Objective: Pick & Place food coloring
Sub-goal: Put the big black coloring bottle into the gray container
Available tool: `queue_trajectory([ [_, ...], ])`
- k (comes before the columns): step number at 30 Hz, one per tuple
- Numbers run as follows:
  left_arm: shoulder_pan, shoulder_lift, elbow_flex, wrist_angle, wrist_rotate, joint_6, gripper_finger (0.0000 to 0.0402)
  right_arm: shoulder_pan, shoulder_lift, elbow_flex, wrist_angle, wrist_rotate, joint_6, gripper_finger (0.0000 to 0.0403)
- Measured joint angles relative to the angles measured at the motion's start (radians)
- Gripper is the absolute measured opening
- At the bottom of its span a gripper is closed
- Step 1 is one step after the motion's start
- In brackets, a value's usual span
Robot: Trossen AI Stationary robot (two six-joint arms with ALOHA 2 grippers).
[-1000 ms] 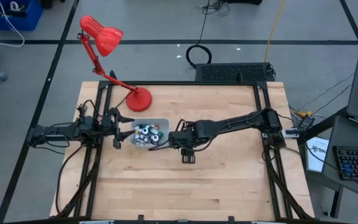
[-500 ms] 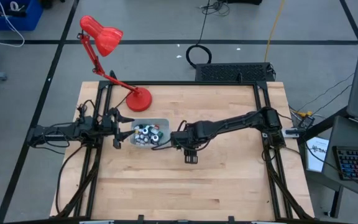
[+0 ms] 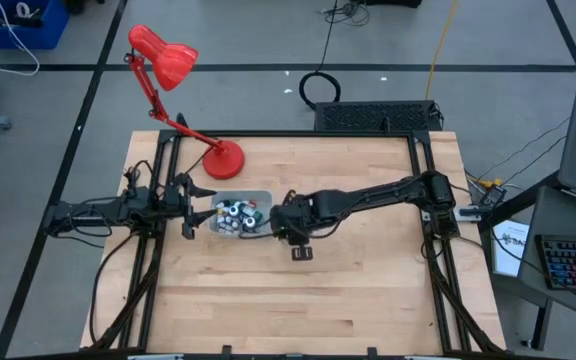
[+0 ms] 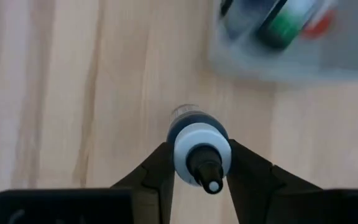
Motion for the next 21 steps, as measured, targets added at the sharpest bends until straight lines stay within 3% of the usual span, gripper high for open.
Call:
queue_trajectory([
  [8,0.000,0.000,0.000,0.000,0.000,0.000,0.0257,-0.031,-0.001,0.273,-0.101,0.127,-0.129,0.0106],
  [13,0.000,0.000,0.000,0.000,0.000,0.000,0.0257,-0.099,0.010,0.365,-0.076,0.072,-0.184,0.0106],
  [21,0.000,0.000,0.000,0.000,0.000,0.000,0.0257,-0.173,0.121,0.366,0.020,-0.054,-0.272,0.0106],
])
